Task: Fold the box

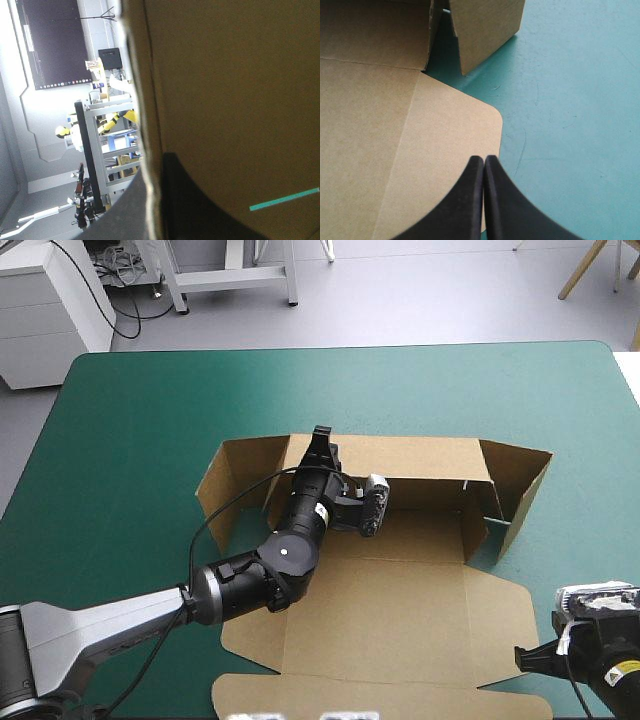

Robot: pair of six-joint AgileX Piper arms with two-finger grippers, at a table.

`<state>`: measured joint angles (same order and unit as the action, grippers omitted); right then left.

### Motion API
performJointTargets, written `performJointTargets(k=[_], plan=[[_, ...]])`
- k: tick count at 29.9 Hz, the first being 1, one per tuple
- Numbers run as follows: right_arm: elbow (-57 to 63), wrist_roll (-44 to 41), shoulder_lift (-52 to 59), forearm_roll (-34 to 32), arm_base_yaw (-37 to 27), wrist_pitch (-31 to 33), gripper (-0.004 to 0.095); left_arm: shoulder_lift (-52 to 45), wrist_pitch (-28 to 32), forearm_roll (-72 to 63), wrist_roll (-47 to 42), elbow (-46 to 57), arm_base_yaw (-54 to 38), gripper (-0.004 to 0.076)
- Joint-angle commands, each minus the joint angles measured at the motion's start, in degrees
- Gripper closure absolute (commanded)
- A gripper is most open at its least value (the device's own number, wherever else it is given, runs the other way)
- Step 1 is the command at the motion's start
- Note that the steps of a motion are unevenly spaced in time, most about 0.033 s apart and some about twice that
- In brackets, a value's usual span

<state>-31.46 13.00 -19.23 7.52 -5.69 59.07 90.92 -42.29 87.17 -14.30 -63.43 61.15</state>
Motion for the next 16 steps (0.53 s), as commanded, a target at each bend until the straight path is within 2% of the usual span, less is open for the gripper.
performJointTargets(k=[1,7,9,12,16], plan=[[-1.32,0.46,-0.51,0.37,-0.35,-3.39,0.0927,-2.11,-3.01,3.09,-1.87,-0.15,0.45,0.0734],[-1.32,0.46,-0.51,0.37,-0.35,-3.39,0.092,-2.11,-2.36,3.16,-1.95,-0.04,0.83,0.0734],[-1.32,0.46,-0.51,0.37,-0.35,-3.39,0.0881,-2.11,-2.36,3.16,-1.95,-0.04,0.83,0.0734],[-1.32,0.46,-0.51,0.37,-0.35,-3.39,0.0719,-2.11,-2.36,3.16,-1.95,-0.04,0.83,0.0734],[-1.32,0.46,-0.51,0.37,-0.35,-3.39,0.0372,-2.11,-2.27,3.16,-1.95,-0.04,0.83,0.0734]])
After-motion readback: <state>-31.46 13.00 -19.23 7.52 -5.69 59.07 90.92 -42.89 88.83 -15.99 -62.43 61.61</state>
